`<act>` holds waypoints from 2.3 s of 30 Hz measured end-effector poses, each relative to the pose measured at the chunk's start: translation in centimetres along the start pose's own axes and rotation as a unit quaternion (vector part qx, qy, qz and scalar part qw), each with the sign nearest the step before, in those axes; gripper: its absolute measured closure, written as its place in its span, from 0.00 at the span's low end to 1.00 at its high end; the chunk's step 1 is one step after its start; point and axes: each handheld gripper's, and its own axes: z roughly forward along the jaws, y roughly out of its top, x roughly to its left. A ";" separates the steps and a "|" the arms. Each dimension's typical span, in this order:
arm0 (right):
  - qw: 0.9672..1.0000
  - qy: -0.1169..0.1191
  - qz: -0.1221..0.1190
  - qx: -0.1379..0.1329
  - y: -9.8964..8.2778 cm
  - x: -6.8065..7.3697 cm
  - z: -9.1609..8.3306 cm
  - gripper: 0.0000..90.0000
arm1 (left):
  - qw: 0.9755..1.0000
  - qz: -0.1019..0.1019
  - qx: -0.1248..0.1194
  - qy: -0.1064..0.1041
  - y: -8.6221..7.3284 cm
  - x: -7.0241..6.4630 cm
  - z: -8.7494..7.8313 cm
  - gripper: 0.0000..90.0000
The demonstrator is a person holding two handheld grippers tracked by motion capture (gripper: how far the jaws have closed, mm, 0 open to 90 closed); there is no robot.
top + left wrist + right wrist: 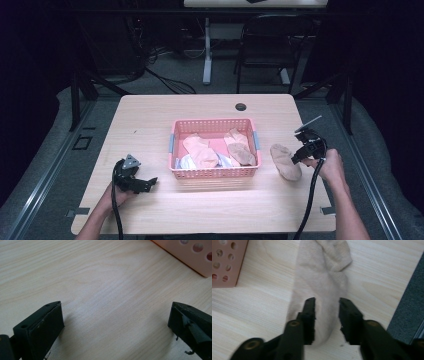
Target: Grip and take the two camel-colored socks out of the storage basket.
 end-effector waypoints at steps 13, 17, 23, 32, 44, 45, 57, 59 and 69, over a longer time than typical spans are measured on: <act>0.998 0.034 -0.006 -0.046 0.0 1.0 -3.3 0.11 | 1.000 0.000 0.000 0.000 0.0 0.0 0.0 0.00; 0.998 0.036 -0.013 -0.052 0.4 1.8 -4.4 0.05 | 1.000 0.000 0.000 0.000 0.0 0.0 0.0 0.00; 0.997 0.045 -0.034 -0.061 1.2 3.1 -6.1 0.01 | 1.000 0.000 0.000 0.000 0.0 0.0 0.0 0.00; 0.994 0.054 -0.067 -0.071 3.0 5.7 -7.8 0.00 | 1.000 -0.001 0.000 0.000 0.0 0.0 0.0 0.00; 0.989 0.066 -0.114 -0.063 5.5 9.7 -7.5 0.01 | 1.000 0.000 0.000 0.000 0.0 0.0 0.0 0.00; 0.989 0.067 -0.119 -0.062 5.8 10.1 -7.3 0.01 | 1.000 0.000 0.000 0.000 0.0 0.0 0.0 0.00; 0.984 0.084 -0.151 -0.042 7.8 13.4 -5.5 0.04 | 1.000 0.000 0.000 0.000 0.0 0.0 0.0 0.00; 0.983 0.088 -0.155 -0.043 8.1 13.9 -5.0 0.04 | 1.000 0.000 0.000 0.000 0.0 0.0 0.0 0.00; 0.980 0.104 -0.166 -0.021 9.0 15.6 -2.7 0.17 | 1.000 0.000 0.000 0.000 0.0 0.0 0.0 0.00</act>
